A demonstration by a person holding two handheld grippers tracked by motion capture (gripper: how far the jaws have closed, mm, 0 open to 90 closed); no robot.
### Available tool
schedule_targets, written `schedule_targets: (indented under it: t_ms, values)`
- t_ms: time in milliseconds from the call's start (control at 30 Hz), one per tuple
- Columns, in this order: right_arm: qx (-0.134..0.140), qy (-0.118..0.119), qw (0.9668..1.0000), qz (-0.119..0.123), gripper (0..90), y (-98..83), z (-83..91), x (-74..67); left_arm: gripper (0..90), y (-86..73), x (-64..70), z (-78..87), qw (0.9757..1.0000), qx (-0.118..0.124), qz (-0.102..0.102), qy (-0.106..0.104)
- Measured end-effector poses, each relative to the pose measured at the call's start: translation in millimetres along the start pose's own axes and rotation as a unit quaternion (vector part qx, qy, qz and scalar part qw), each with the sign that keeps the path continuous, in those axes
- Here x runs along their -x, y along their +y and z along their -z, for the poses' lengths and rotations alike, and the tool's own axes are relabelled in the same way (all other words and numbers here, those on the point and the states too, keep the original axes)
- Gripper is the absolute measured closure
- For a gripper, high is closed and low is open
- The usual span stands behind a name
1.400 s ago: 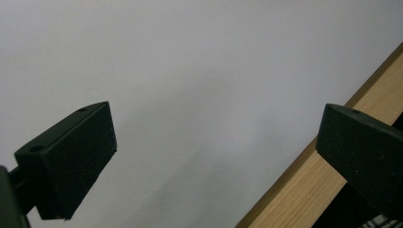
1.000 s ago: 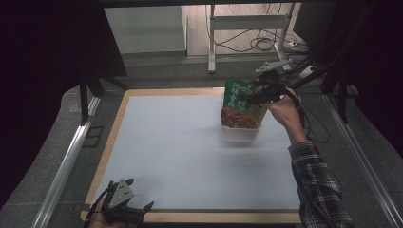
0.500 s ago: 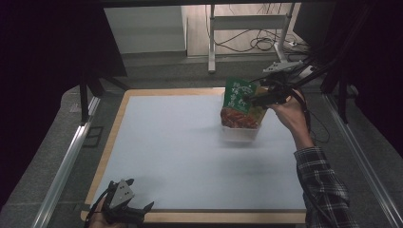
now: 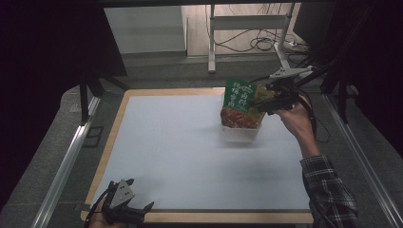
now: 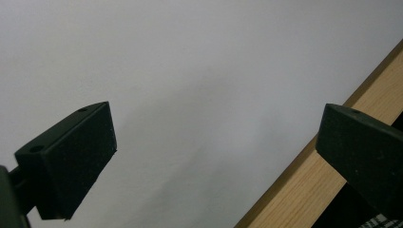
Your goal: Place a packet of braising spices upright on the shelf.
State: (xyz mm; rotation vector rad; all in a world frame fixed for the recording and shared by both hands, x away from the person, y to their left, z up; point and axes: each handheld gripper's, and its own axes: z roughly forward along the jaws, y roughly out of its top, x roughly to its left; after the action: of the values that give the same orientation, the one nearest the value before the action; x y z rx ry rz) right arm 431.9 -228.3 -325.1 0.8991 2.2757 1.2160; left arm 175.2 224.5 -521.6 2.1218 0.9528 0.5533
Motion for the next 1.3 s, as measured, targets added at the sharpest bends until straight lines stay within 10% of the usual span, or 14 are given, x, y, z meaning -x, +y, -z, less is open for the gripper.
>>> schedule_targets:
  t_ms: [1300]
  values:
    - [0.018, -0.006, 0.9997, -0.018, 0.0, -49.6, 42.8, -24.1, 0.0, -0.2, -0.3, 0.1, 1.0, 0.0, 0.0, -0.001]
